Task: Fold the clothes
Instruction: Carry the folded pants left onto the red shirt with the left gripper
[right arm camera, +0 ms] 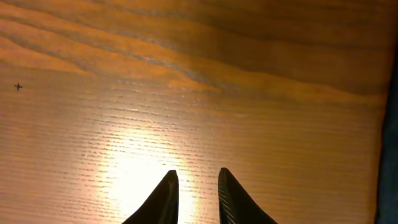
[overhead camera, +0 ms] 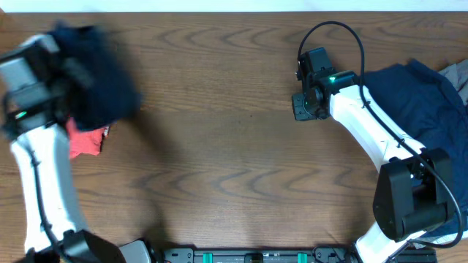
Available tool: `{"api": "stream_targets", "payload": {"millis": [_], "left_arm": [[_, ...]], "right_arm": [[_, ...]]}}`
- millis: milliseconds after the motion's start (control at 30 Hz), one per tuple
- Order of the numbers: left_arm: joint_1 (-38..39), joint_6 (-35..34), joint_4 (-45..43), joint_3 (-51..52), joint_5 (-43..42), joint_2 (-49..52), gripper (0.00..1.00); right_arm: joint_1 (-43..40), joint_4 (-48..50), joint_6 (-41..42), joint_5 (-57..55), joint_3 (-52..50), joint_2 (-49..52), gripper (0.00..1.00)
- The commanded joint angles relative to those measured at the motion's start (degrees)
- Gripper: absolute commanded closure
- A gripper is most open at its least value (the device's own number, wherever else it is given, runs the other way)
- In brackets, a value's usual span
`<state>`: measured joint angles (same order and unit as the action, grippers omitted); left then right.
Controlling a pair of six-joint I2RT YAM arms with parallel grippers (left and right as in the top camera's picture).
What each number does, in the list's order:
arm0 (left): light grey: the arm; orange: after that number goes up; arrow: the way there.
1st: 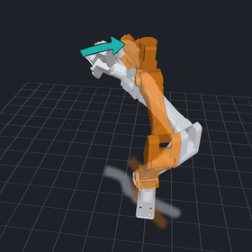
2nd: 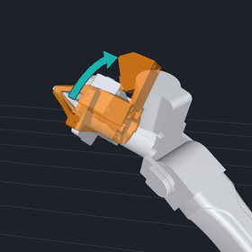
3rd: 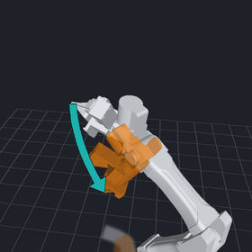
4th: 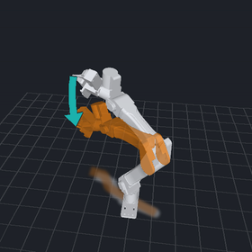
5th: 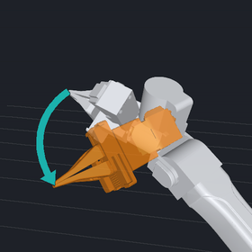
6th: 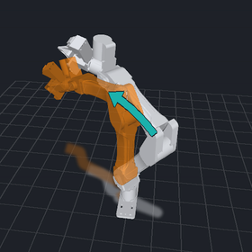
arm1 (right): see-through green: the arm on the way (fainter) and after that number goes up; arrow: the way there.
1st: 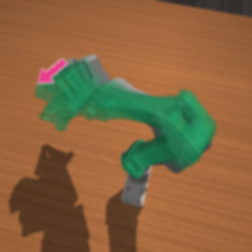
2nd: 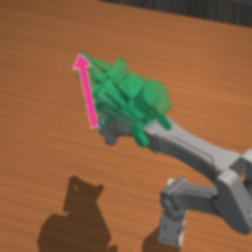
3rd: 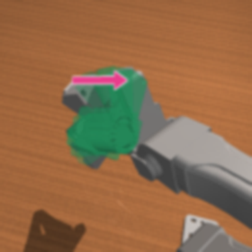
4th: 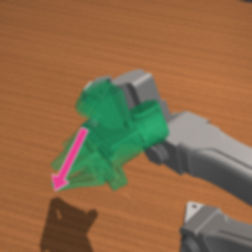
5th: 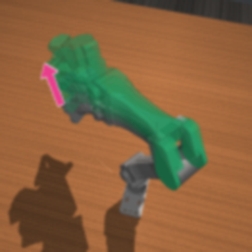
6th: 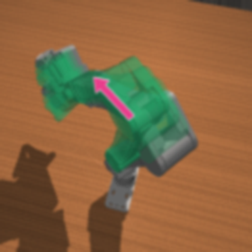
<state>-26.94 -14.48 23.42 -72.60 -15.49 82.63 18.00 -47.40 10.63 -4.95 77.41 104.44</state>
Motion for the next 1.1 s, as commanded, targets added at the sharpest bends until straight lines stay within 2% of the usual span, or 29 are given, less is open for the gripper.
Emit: {"api": "stream_targets", "payload": {"millis": [0, 33, 67, 133, 167, 200, 300, 467, 567, 633, 733, 800, 867, 1000, 1067], "left_arm": [[-5.77, -0.48, 2.12, -0.74, 3.1, 0.42, 0.78], [-7.19, -1.4, 3.19, -0.72, 3.1, 0.68, 0.75], [-8.24, -2.12, 4.2, -0.72, 3.08, 1.01, 0.66], [-9.51, -3.21, 5.79, -0.72, 3.1, 1.4, 0.23], [-10.03, -3.67, 6.21, -0.72, 3.1, 1.49, 0.06], [-10.36, -4.09, 6.36, -0.72, 3.08, 1.49, 0.02], [-10.49, -5.33, 5.79, -0.72, 2.62, 1.14, 0.02], [-9.46, -5.31, 4.61, -0.72, -4.74, 1.09, 0.02], [-6.16, -5.27, 4.9, -0.72, -6.71, 1.25, 0.02], [-1.95, -3.96, 5.57, -0.72, -7.06, 1.57, 0.02], [6.69, -1.68, 6.67, -0.72, -7.02, 2.86, 0.02], [12.76, 0.35, 7.58, -0.7, -7.02, 4.31, 0.02], [19.56, 3.52, 9.2, -0.7, -7.02, 6.45, 0.02], [30.69, 7.1, 15.63, -0.72, -5.84, 11.37, 0.02], [33.27, 7.19, 20.41, -0.72, 0.33, 12.31, 0.02]], "right_arm": [[-0.31, -0.17, 0.02, -0.35, 0.81, -1.49, 0.79], [-0.31, -0.15, 0.02, -0.35, 0.81, -1.49, 0.8], [-0.31, -0.15, 0.02, -0.35, 0.81, -1.49, 0.79], [-0.33, -0.15, 0.02, -0.35, 0.81, -1.49, 0.79], [-0.31, -0.17, 0.02, -0.35, 0.81, -1.49, 0.79], [-0.31, -0.24, 0.02, -0.35, 0.81, -1.49, 0.79], [-0.33, -0.57, 0.02, -0.35, 0.81, -1.49, 0.79], [-0.37, -0.52, 0.04, 0.31, 0.81, -1.49, 0.78], [-0.44, 0.59, 0.07, 5.95, 0.81, -1.49, 0.74], [-0.48, 1.73, 1.75, 10.84, 0.81, -1.46, 0.58], [-0.48, 2.99, 4.7, 15.34, 0.81, -1.46, 0.26], [-0.48, 3.48, 4.79, 17.29, 0.81, -1.46, 0.17], [-0.48, 3.58, 4.76, 17.68, 0.81, -1.46, 0.03], [-2.82, 3.61, 3.02, 15.5, 1.11, -1.75, 0.01], [-5.62, 1.53, 3.04, 15.63, 1.81, -2.4, 0.01]]}}
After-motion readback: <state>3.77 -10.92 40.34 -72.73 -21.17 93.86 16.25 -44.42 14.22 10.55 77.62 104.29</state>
